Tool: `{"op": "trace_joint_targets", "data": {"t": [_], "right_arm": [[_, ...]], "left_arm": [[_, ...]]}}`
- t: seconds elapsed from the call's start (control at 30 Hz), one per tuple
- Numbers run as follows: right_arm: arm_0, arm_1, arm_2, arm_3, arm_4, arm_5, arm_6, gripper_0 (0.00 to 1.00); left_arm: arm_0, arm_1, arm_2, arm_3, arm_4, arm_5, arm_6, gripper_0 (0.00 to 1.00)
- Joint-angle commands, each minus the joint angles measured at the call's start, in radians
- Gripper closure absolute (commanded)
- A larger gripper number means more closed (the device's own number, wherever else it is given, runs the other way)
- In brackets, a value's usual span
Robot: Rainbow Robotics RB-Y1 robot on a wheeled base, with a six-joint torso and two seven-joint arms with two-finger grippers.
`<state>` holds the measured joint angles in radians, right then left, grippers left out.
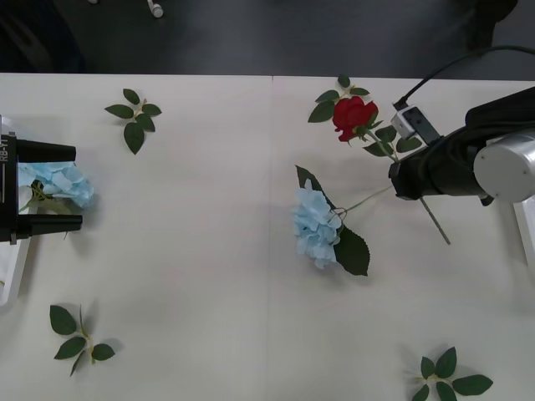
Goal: Put the red flowers into the right box and the blue flowers into the left box
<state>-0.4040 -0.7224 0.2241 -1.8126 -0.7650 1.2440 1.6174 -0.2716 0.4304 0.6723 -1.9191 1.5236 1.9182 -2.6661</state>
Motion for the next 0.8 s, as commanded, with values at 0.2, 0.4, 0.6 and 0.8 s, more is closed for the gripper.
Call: {"op": "trace_joint_targets", "data": {"t": [0.2, 0.4, 0.6, 0.8], "right_arm": [[-0.022, 0.014, -0.267, -0.1, -0.123, 0.242, 0.007, 1.0], [-0.03, -0.052, -0.44, -0.116, -0.174, 0.396, 0.006, 1.0], [-0.03, -0.279, -0.448, -0.12, -0.261, 0.379, -0.051, 1.0], [-0.03, -0.407, -0.427, -0.076, -0.336, 0.345, -0.136, 1.0]], "left_arm": [[0.011, 0.03, -0.014, -0.029, -0.003, 0.002, -0.021, 0.0], [0.011, 0.03, -0.014, -0.029, -0.003, 0.002, -0.021, 0.0], [0.011, 0.03, -0.014, -0.029, -0.003, 0.002, -0.021, 0.0], [0.011, 0.03, -0.014, -0.029, -0.003, 0.002, -0.021, 0.0]]}}
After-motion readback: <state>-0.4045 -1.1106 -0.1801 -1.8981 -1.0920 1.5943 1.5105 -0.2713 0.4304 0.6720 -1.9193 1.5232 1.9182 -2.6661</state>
